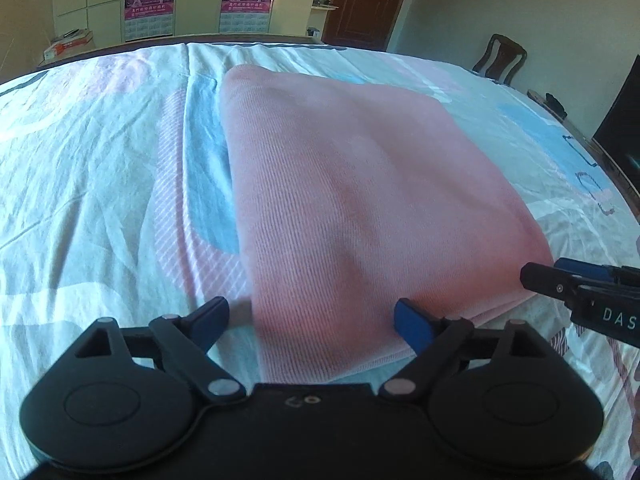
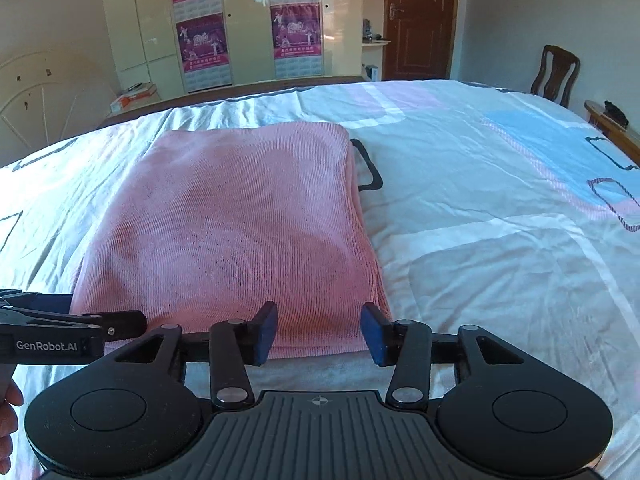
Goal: Fold small clothes
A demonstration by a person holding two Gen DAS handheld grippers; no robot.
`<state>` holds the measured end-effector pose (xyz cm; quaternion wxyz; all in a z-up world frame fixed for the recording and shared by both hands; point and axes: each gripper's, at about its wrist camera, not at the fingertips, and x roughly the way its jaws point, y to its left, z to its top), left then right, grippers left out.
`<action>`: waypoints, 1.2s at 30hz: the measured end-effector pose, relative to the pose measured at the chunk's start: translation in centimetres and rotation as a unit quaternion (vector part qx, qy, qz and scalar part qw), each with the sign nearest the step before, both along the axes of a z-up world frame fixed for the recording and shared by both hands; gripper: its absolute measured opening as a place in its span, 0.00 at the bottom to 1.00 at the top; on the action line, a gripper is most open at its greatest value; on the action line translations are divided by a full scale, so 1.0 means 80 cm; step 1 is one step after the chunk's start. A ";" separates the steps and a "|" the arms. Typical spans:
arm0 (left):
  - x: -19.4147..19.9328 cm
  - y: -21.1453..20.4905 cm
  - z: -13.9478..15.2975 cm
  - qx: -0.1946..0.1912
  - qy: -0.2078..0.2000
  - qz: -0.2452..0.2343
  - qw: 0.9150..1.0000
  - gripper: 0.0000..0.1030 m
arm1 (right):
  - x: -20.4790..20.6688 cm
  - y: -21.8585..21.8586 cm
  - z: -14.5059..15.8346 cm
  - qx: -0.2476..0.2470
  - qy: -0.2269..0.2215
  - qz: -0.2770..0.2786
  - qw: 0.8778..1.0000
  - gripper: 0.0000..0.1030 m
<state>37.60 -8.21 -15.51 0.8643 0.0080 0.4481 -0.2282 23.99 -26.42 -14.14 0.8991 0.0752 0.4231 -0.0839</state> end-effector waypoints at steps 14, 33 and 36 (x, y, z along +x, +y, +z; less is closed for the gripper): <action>0.090 0.005 0.024 -0.044 -0.016 0.043 0.998 0.89 | 0.099 -0.064 0.000 0.063 -0.025 -0.001 0.998 0.73; 0.117 -0.041 -0.008 -0.097 0.042 0.029 0.994 0.53 | 0.173 -0.113 -0.058 0.216 0.014 0.038 0.975 0.21; 0.116 -0.036 -0.002 -0.103 0.033 0.043 0.993 0.38 | 0.170 -0.115 -0.053 0.232 0.008 0.029 0.972 0.19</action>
